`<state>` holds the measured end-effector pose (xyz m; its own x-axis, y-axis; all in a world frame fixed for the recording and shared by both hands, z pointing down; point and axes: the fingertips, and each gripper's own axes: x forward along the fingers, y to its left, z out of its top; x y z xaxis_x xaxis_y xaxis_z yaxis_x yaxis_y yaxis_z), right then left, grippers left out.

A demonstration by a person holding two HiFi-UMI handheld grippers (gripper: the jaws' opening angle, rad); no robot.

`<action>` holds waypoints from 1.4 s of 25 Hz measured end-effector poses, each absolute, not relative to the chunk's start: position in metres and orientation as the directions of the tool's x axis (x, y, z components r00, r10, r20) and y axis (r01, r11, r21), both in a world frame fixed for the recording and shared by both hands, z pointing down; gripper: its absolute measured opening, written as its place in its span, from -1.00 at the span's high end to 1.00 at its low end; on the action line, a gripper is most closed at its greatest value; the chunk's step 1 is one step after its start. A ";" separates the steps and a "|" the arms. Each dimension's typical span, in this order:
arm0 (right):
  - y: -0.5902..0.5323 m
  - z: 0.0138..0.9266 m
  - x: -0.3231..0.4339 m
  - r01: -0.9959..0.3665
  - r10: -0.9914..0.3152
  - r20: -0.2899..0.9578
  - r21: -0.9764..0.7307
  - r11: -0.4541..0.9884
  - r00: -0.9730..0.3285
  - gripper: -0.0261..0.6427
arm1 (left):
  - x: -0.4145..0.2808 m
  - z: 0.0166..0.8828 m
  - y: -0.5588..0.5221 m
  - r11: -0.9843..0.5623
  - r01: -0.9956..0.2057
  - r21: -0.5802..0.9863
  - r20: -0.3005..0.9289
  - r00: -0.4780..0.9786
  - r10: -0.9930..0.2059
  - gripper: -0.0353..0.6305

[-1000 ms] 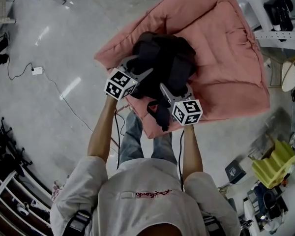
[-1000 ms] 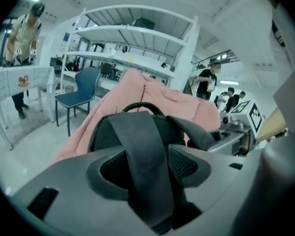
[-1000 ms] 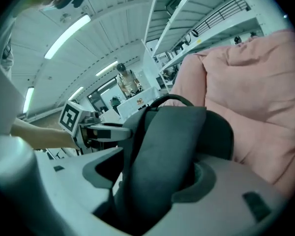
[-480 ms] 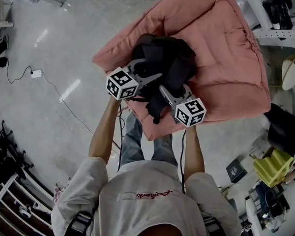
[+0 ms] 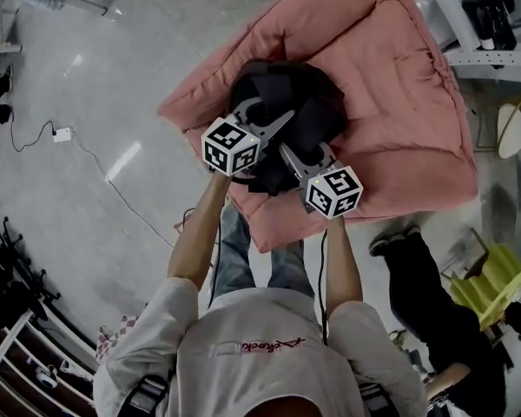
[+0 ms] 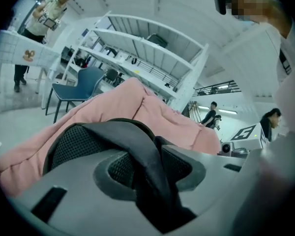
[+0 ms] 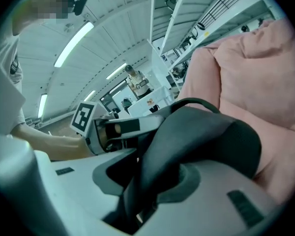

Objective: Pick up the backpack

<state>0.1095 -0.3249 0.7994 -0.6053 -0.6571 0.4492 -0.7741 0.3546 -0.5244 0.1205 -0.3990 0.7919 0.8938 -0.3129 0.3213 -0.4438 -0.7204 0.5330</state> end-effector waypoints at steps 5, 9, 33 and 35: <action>-0.337 0.785 0.106 -0.820 -0.709 0.448 -0.463 0.337 -0.545 0.65 | 0.110 0.770 -0.408 -0.712 -0.442 0.546 0.249 0.897 -0.366 0.56; -0.344 0.758 0.105 -0.842 -0.744 0.427 -0.417 0.342 -0.514 0.71 | 0.103 0.742 -0.417 -0.714 -0.459 0.529 0.218 0.886 -0.409 0.59; -0.313 0.645 0.055 -0.810 -0.758 0.309 -0.344 0.475 -0.575 0.74 | 0.023 0.659 -0.361 -0.543 -0.617 0.570 0.224 0.752 -0.620 0.65; -0.305 0.632 0.050 -0.801 -0.750 0.301 -0.341 0.493 -0.589 0.74 | 0.016 0.646 -0.356 -0.532 -0.628 0.567 0.210 0.735 -0.644 0.66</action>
<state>0.0501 -0.3053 0.6322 -0.5894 -0.7497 0.3009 -0.8007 0.4925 -0.3411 0.0161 -0.3557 0.6460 0.7353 -0.6444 0.2098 -0.6284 -0.5323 0.5672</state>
